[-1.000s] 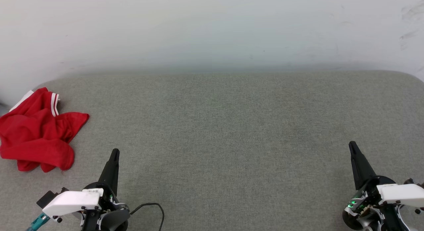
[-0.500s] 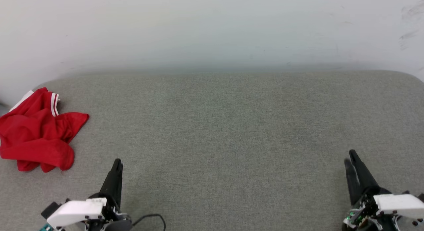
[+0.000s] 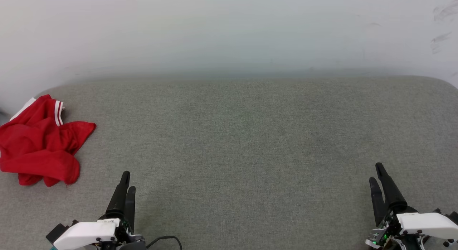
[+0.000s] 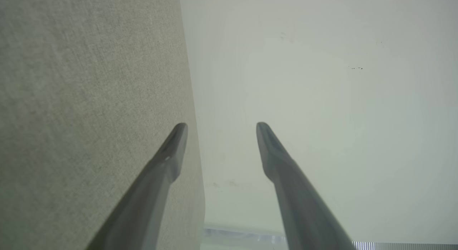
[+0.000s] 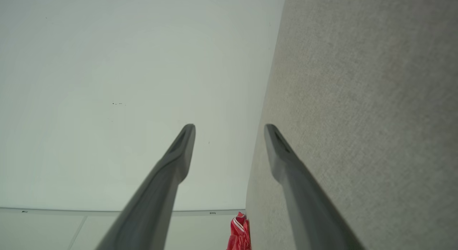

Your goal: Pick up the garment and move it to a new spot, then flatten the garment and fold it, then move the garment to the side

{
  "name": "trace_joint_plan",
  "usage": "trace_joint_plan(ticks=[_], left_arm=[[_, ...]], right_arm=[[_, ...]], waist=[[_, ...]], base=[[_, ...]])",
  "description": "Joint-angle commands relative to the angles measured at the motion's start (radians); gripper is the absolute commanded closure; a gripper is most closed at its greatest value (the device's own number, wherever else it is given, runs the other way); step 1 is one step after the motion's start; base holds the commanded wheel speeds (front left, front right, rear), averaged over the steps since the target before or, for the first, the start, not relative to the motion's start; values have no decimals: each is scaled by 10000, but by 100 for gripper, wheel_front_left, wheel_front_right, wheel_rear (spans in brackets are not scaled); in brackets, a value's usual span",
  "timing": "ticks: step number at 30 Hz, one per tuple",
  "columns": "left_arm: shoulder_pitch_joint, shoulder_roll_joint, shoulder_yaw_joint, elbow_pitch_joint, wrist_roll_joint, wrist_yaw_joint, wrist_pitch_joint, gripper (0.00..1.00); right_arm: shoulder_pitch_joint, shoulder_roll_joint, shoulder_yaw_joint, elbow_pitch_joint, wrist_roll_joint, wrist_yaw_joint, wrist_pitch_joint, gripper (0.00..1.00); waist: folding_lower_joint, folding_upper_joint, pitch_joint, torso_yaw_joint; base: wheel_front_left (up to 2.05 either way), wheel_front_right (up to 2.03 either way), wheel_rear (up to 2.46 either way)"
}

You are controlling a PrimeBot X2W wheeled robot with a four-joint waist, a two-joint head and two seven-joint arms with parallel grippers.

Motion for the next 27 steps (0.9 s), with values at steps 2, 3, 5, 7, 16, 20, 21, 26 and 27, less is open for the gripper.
trace_joint_plan(ticks=[2, 3, 5, 7, 16, 20, 21, 26, 27], left_arm=[[-53, 26, -34, -233, 121, -8, -177, 0], [-36, 27, -24, -254, 161, -9, -222, 0], [1, 28, 41, -273, 312, -10, -310, 0], [36, 29, 91, -259, 436, -10, -394, 0], [97, 34, 436, -431, 1840, -14, -757, 0], [106, 35, 823, -731, 2555, -16, -909, 0], [111, 35, 881, -796, 2728, -16, -941, 0], [172, 37, 885, -1197, 3799, -18, -1120, 0], [184, 37, 819, -1286, 4002, -19, -1157, 0]], right_arm=[[-70, -8, 76, -226, -285, 2, -179, 0], [-68, -8, 78, -240, -379, 2, -223, 0], [-51, -9, -6, -170, -805, 2, -312, 0], [-79, -8, -17, -135, -1139, 2, -396, 0], [-138, -8, -108, -375, -3164, 2, -760, 0], [-152, -8, -135, -627, -4192, 2, -915, 0], [-153, -8, -149, -697, -4495, 1, -950, 0], [-171, -8, -122, -1158, -6151, 1, -1130, 0], [-173, -8, -112, -1260, -6522, 1, -1165, 0]], waist=[[0, 0, 0, 4], [0, 0, 0, 5], [0, 0, -1, 6], [0, 0, -2, 7], [0, 0, -1, 8], [0, 0, 5, 14], [0, 0, 7, 16], [0, 0, 25, 22], [0, 0, 30, 23]], base=[[0, 0, 0], [0, 0, 0], [0, 0, 0], [0, 0, 0], [0, 0, 0], [0, 0, 0], [0, 0, 0], [0, 0, 0], [0, 0, 0]])
